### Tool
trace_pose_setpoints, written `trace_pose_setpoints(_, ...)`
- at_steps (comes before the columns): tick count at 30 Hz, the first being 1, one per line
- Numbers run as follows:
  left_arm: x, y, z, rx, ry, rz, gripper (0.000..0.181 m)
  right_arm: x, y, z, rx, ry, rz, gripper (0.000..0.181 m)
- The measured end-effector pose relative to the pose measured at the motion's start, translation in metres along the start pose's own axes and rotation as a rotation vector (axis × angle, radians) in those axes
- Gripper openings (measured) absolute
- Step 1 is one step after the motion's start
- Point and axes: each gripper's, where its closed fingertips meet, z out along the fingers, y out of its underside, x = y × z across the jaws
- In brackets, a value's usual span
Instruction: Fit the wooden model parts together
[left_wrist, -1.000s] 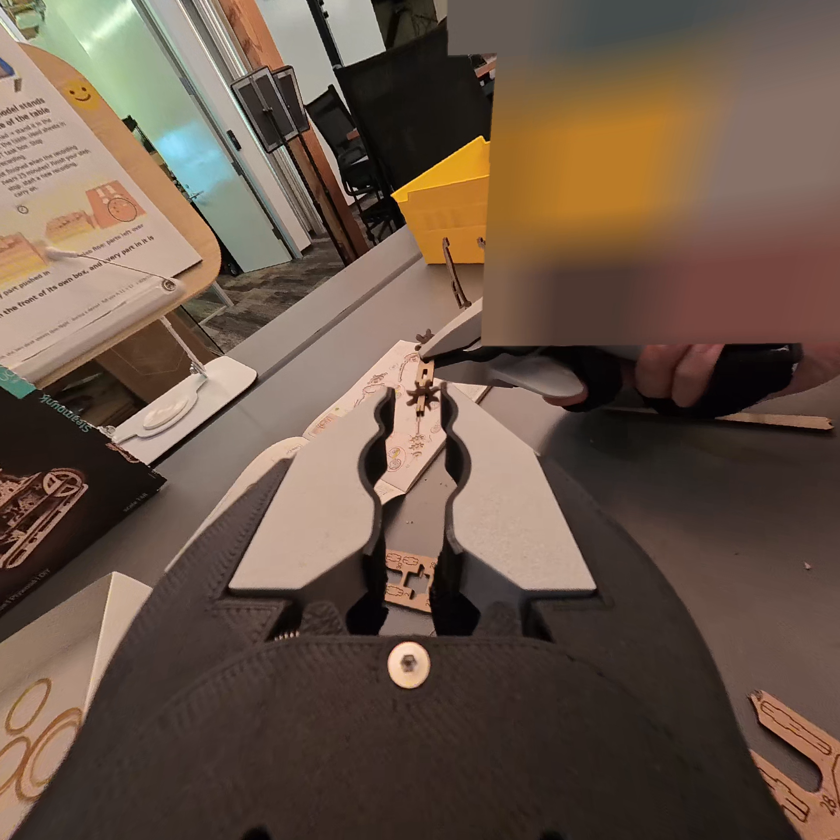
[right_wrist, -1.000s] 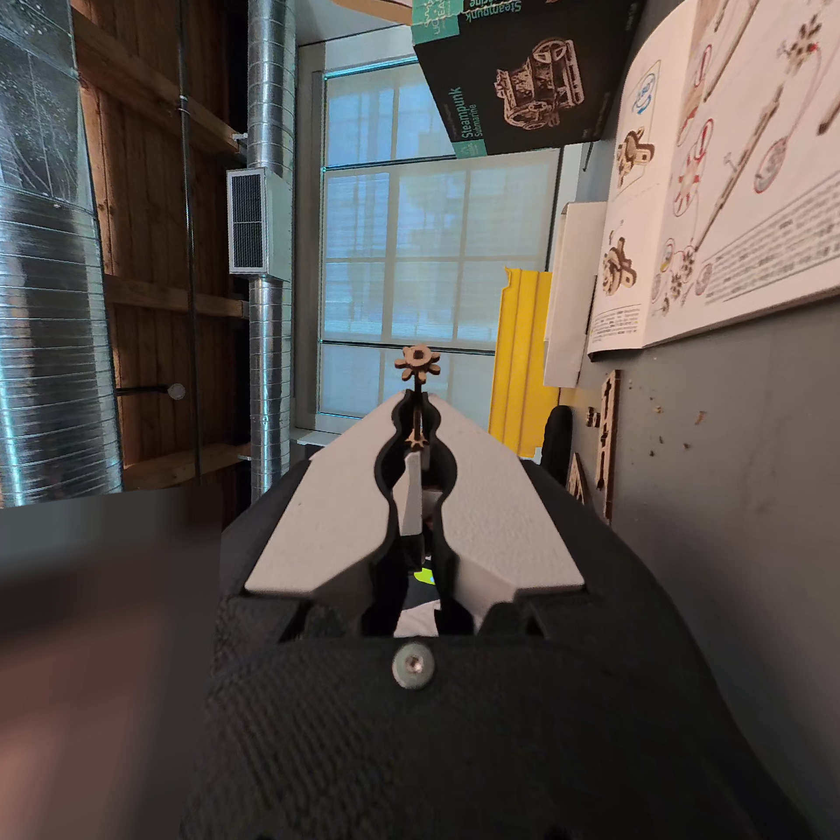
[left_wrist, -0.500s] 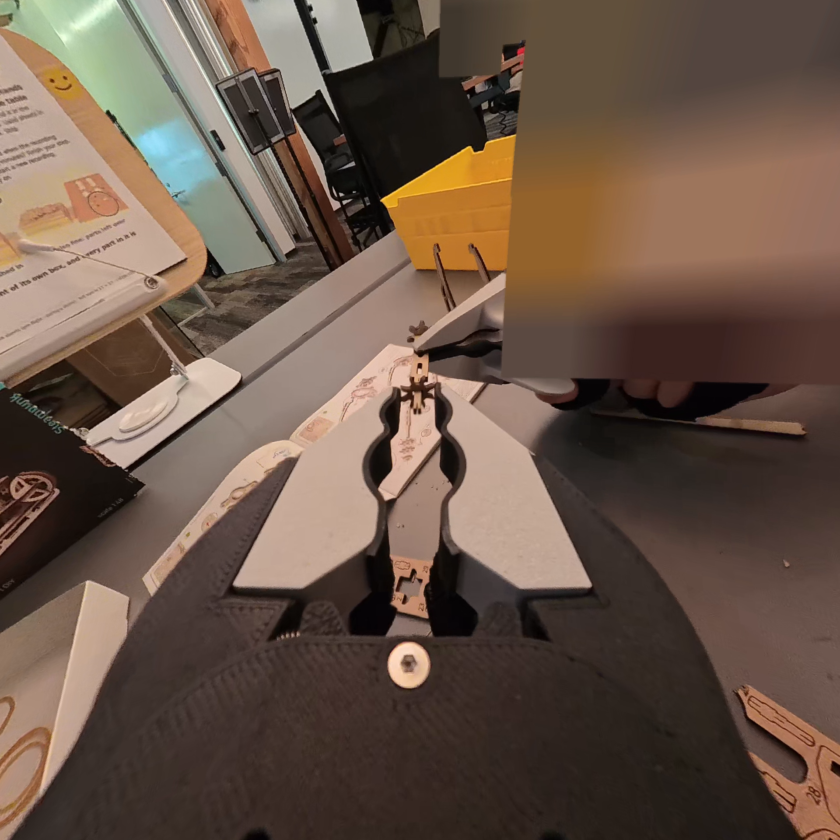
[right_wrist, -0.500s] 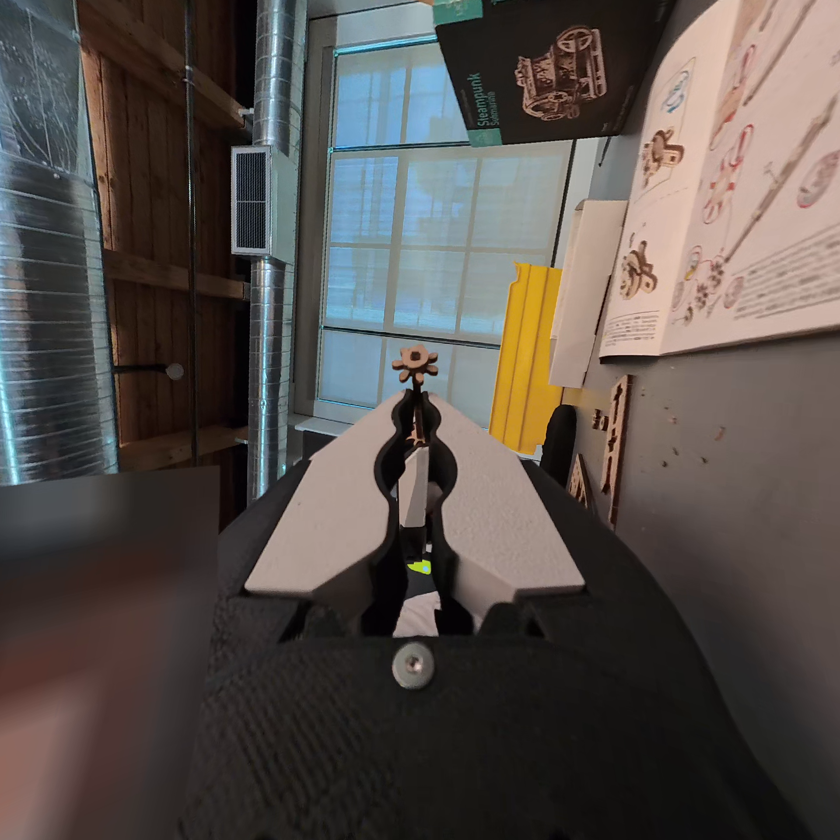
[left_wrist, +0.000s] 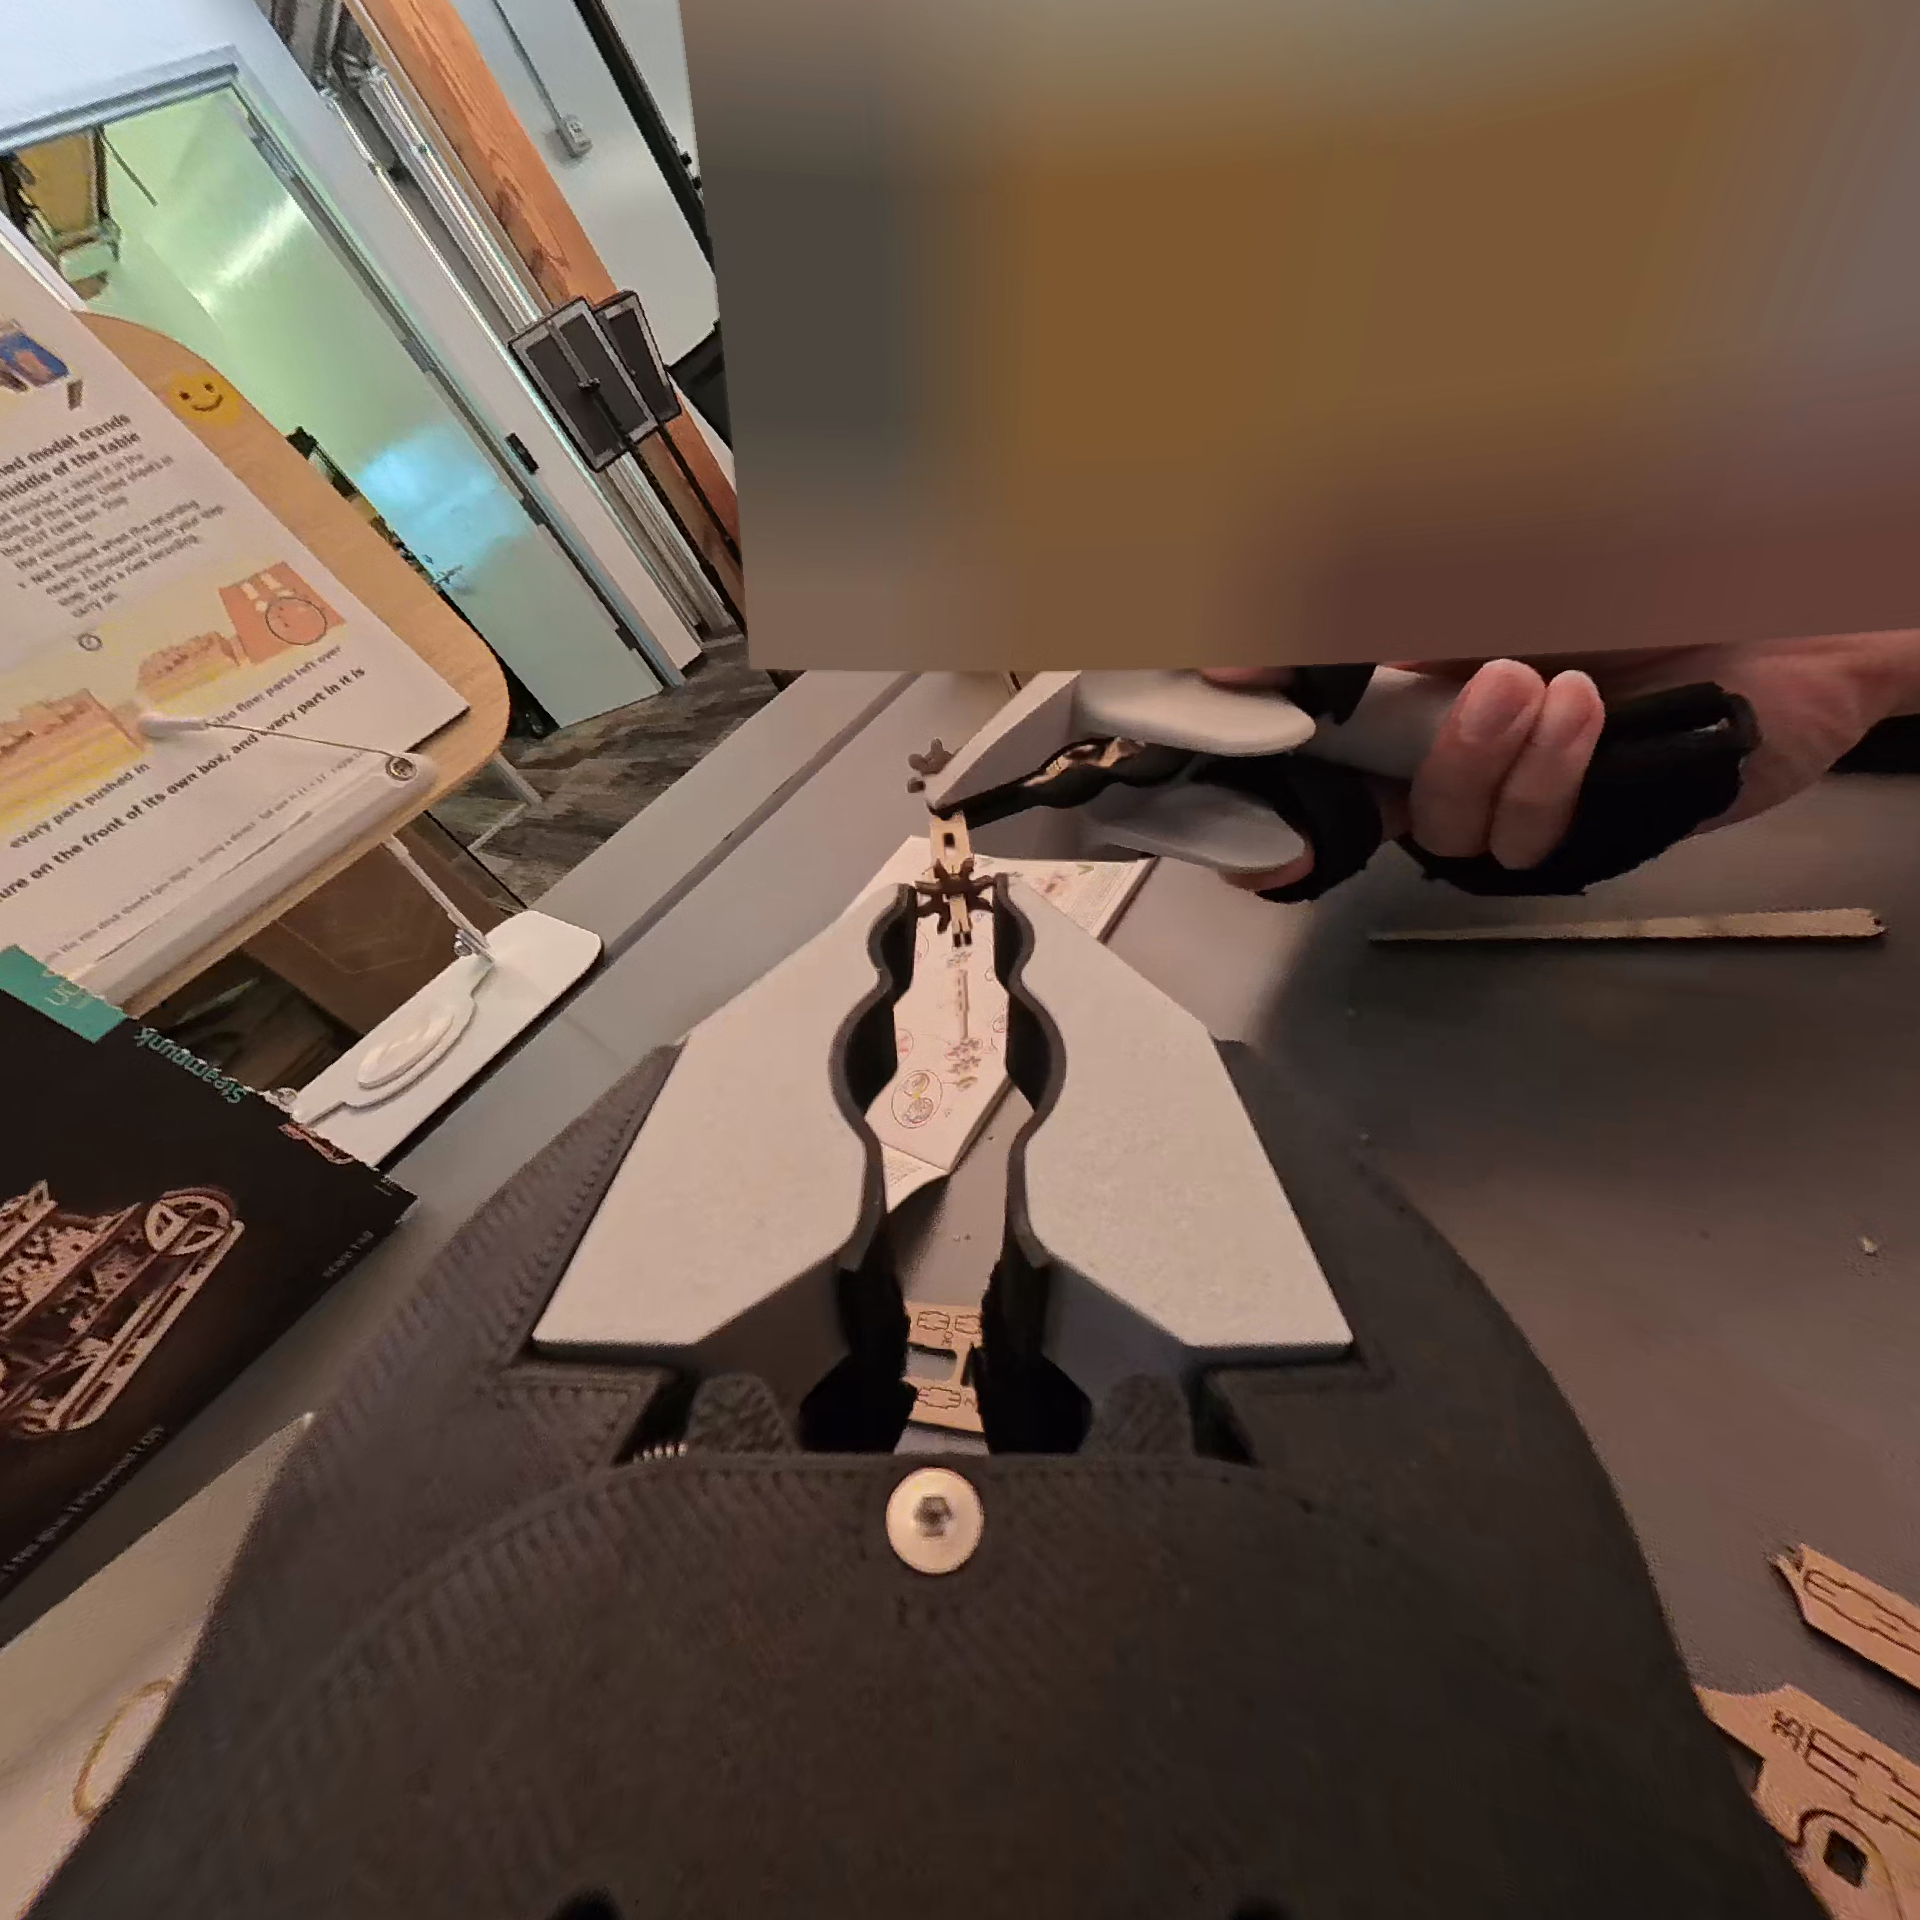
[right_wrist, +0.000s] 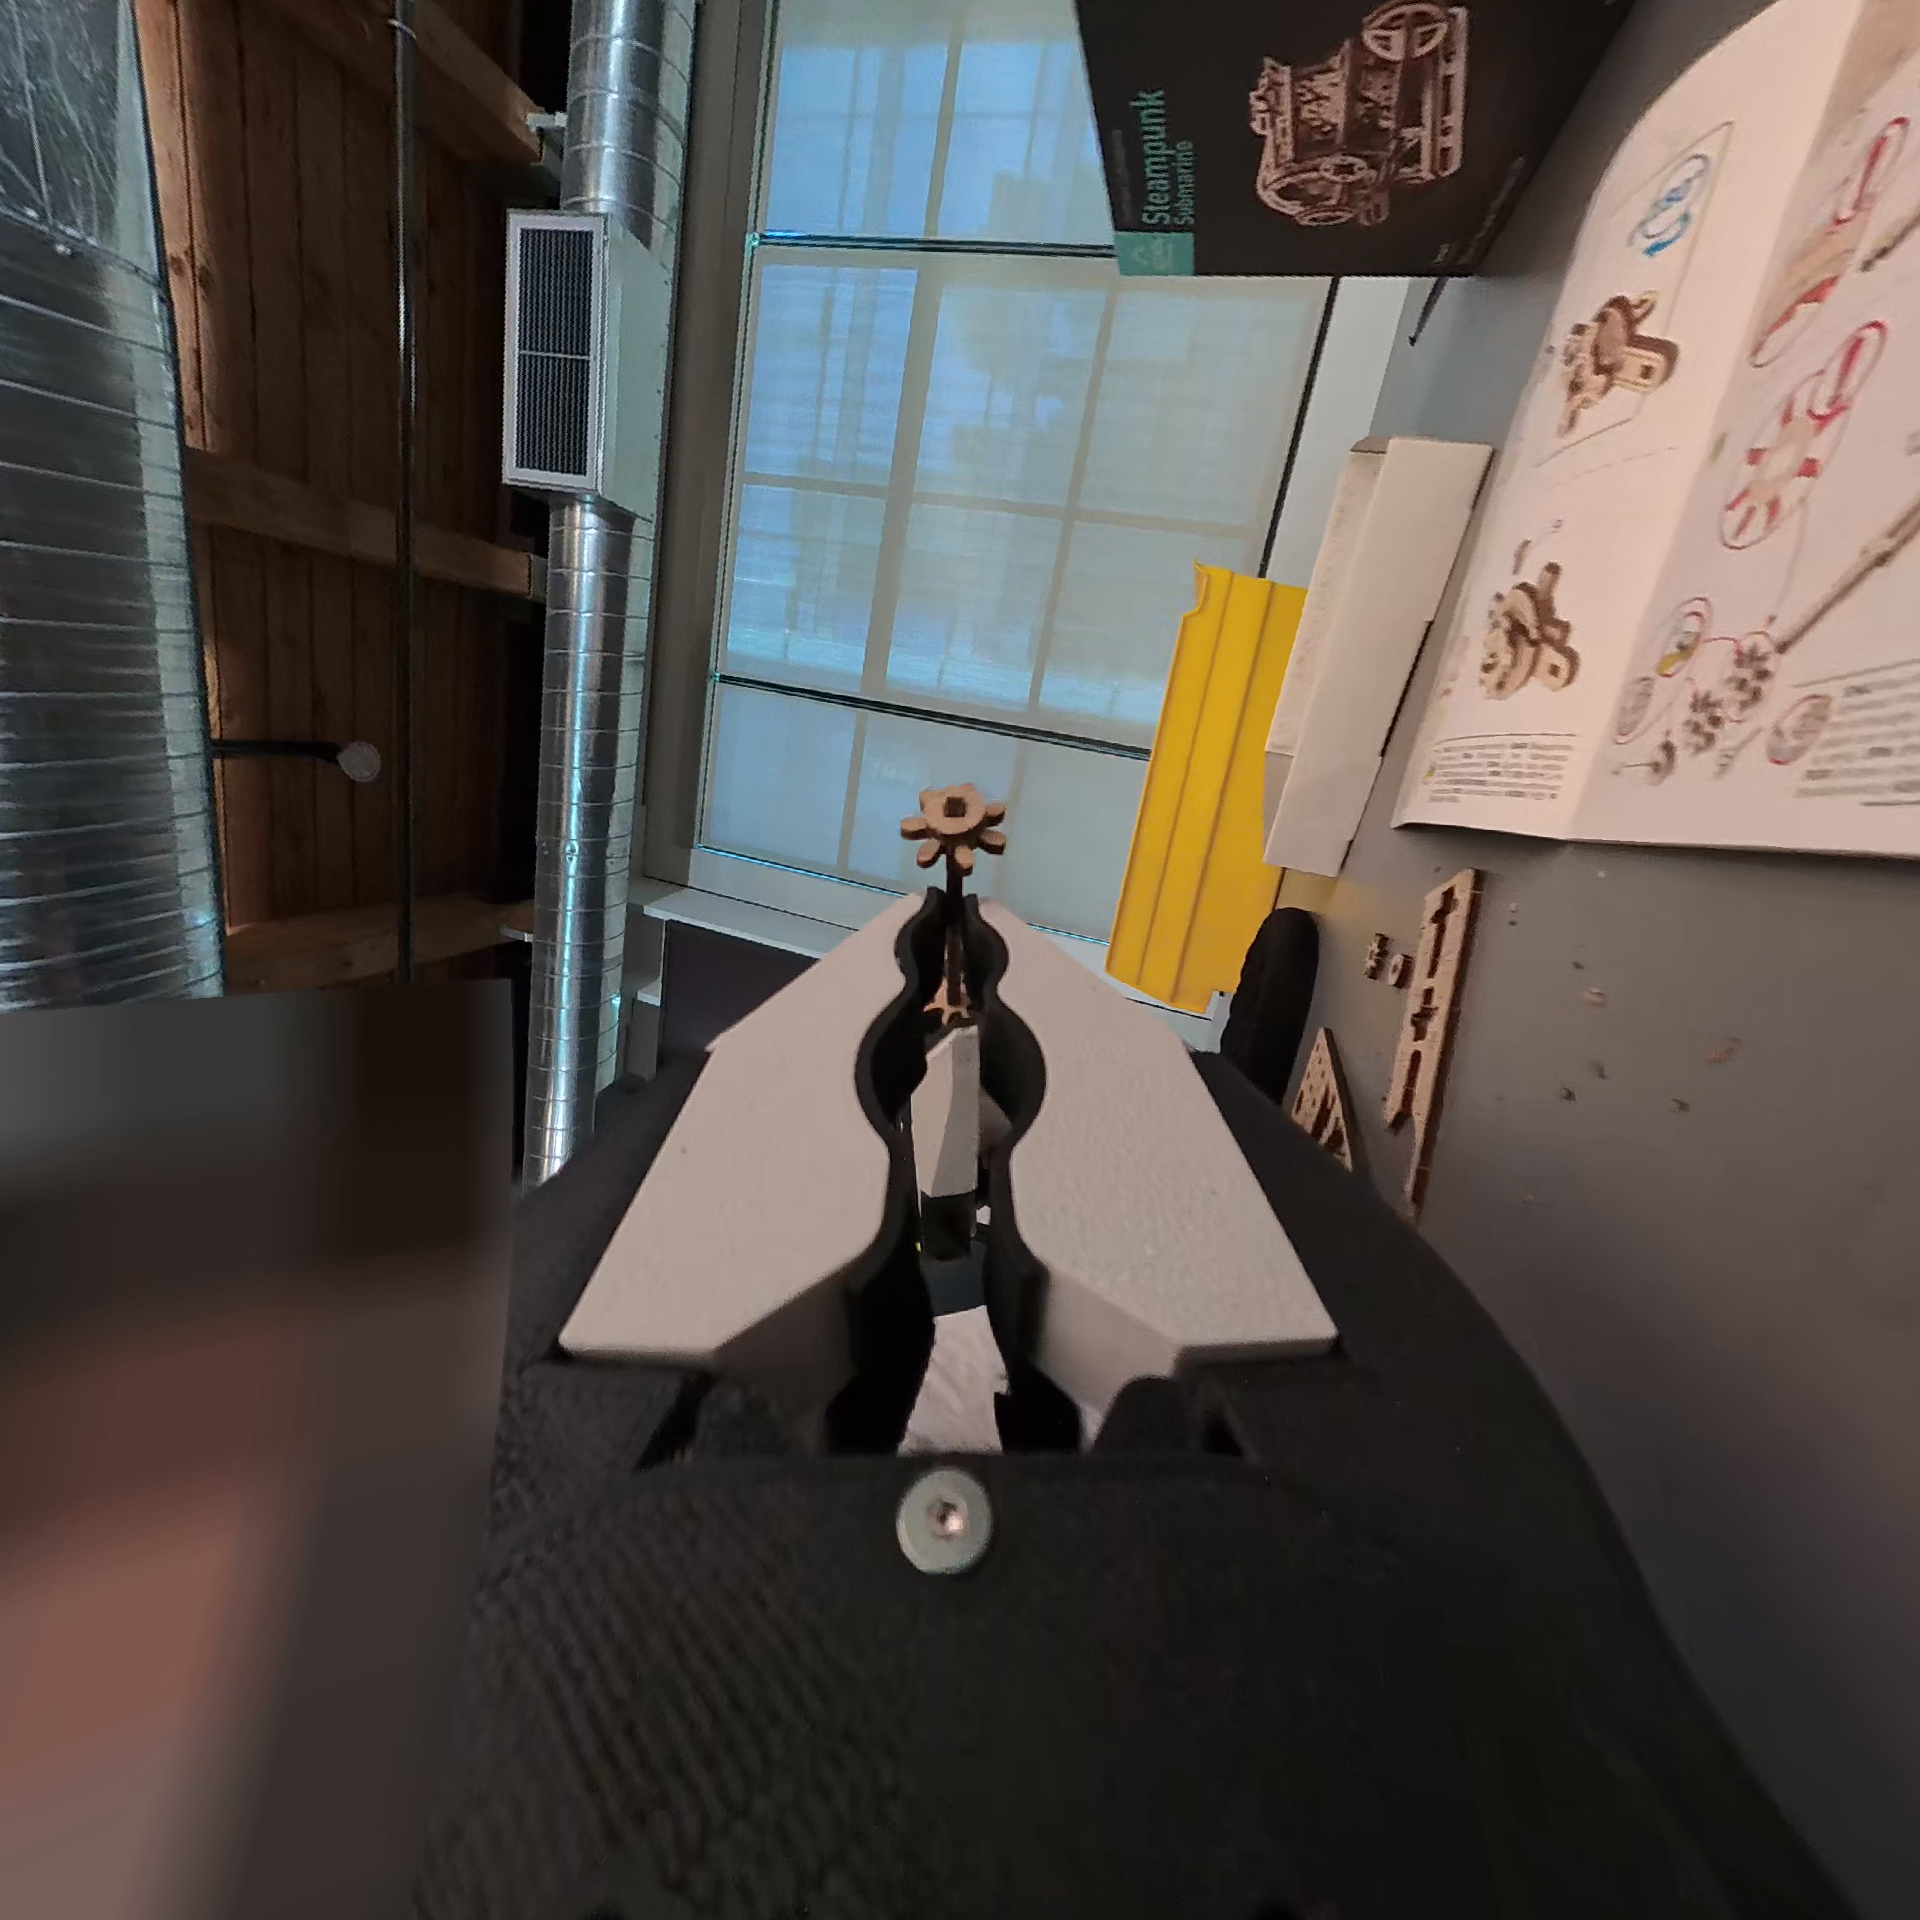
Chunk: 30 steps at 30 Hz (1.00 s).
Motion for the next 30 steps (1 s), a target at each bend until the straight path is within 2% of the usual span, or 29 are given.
trace_pose_setpoints(6, -0.003, -0.009, -0.004, 0.072, 0.039, -0.138, 0.012, -0.01, 0.003, 0.003, -0.007, -0.033, -0.073, 0.0)
trace_pose_setpoints(16, -0.002, -0.012, -0.006, 0.065, -0.009, 0.132, 0.012, -0.015, 0.005, 0.003, -0.046, -0.03, -0.1, 0.0)
trace_pose_setpoints(20, -0.003, -0.014, -0.007, 0.078, -0.002, 0.117, 0.011, -0.019, 0.008, 0.005, -0.067, -0.027, -0.151, 0.0)
trace_pose_setpoints(26, -0.001, -0.013, -0.006, 0.074, 0.006, 0.116, 0.011, -0.017, 0.008, 0.005, -0.072, -0.031, -0.13, 0.0)
trace_pose_setpoints(30, -0.001, -0.015, -0.007, 0.087, 0.037, 0.056, 0.011, -0.021, 0.009, 0.006, -0.125, -0.028, -0.183, 0.0)
